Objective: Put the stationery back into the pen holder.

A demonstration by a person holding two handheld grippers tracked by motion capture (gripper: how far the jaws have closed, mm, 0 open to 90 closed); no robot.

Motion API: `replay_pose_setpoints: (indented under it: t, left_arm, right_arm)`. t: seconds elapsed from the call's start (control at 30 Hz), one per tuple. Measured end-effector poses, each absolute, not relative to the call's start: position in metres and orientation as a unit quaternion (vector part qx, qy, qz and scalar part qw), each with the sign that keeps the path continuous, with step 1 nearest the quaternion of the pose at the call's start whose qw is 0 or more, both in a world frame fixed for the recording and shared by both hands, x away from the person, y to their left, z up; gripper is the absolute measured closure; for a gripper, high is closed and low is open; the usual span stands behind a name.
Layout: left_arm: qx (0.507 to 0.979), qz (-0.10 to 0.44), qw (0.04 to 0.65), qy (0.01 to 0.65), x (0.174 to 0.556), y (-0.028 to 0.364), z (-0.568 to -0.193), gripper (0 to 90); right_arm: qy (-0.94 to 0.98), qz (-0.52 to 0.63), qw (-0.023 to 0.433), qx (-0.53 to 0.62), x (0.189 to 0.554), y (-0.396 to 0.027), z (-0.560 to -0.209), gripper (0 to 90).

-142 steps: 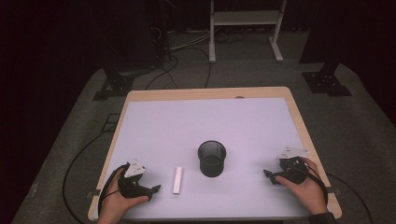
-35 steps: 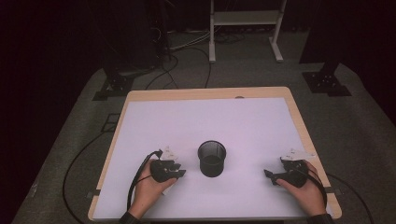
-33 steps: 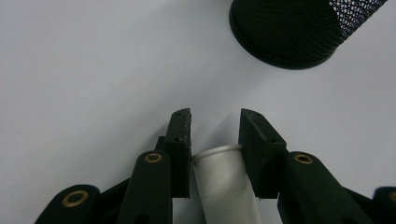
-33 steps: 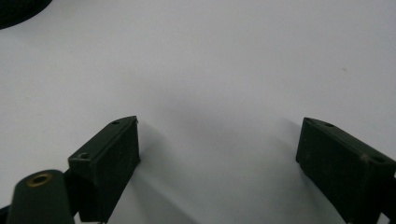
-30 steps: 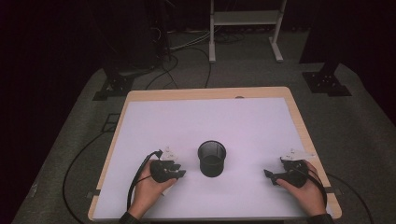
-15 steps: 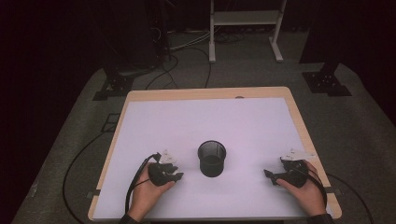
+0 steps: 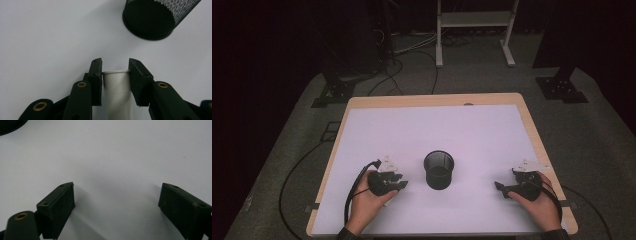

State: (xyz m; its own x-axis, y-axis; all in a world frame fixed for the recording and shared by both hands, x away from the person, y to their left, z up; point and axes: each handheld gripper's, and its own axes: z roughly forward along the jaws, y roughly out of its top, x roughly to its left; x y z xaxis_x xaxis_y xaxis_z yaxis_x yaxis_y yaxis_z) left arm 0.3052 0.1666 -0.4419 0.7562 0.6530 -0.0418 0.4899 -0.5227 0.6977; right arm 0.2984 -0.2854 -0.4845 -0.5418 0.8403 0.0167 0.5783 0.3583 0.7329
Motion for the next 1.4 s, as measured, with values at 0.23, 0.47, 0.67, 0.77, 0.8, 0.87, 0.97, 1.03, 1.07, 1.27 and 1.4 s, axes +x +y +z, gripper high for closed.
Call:
replay_pose_setpoints:
  t: [0.23, 0.47, 0.67, 0.77, 0.8, 0.87, 0.97, 1.03, 1.07, 1.27, 1.4]
  left_arm:
    - [0.853, 0.116, 0.402, 0.313, 0.305, 0.170, -0.430, 65.0]
    - [0.841, 0.116, 0.434, 0.300, 0.306, 0.172, -0.423, 65.0]
    - [0.835, 0.120, 0.450, 0.291, 0.308, 0.172, -0.416, 65.0]
    - [0.832, 0.122, 0.459, 0.286, 0.309, 0.172, -0.411, 65.0]
    - [0.831, 0.122, 0.461, 0.285, 0.309, 0.171, -0.410, 65.0]
    - [0.830, 0.123, 0.466, 0.282, 0.310, 0.171, -0.408, 65.0]
    - [0.827, 0.122, 0.475, 0.276, 0.311, 0.171, -0.403, 65.0]
    - [0.825, 0.124, 0.479, 0.272, 0.311, 0.170, -0.400, 65.0]
    - [0.824, 0.125, 0.481, 0.271, 0.312, 0.170, -0.398, 65.0]
    - [0.818, 0.126, 0.497, 0.262, 0.315, 0.167, -0.386, 65.0]
    - [0.816, 0.129, 0.504, 0.252, 0.317, 0.164, -0.378, 65.0]
  right_arm:
    - [0.803, 0.355, 0.184, 0.442, 0.298, -0.285, -0.484, 12.1]
    - [0.803, 0.355, 0.184, 0.442, 0.298, -0.285, -0.484, 12.2]
    - [0.803, 0.355, 0.184, 0.442, 0.298, -0.285, -0.484, 12.2]
    - [0.803, 0.355, 0.184, 0.442, 0.298, -0.285, -0.484, 12.2]
    - [0.803, 0.355, 0.184, 0.442, 0.298, -0.285, -0.484, 12.1]
    - [0.803, 0.355, 0.184, 0.442, 0.298, -0.285, -0.484, 12.2]
    - [0.803, 0.355, 0.184, 0.442, 0.298, -0.285, -0.484, 12.2]
    - [0.803, 0.355, 0.184, 0.442, 0.298, -0.286, -0.484, 12.1]
    - [0.803, 0.355, 0.184, 0.442, 0.299, -0.286, -0.484, 12.2]
    - [0.804, 0.354, 0.184, 0.441, 0.299, -0.286, -0.484, 12.2]
    - [0.803, 0.355, 0.183, 0.442, 0.299, -0.286, -0.484, 12.1]
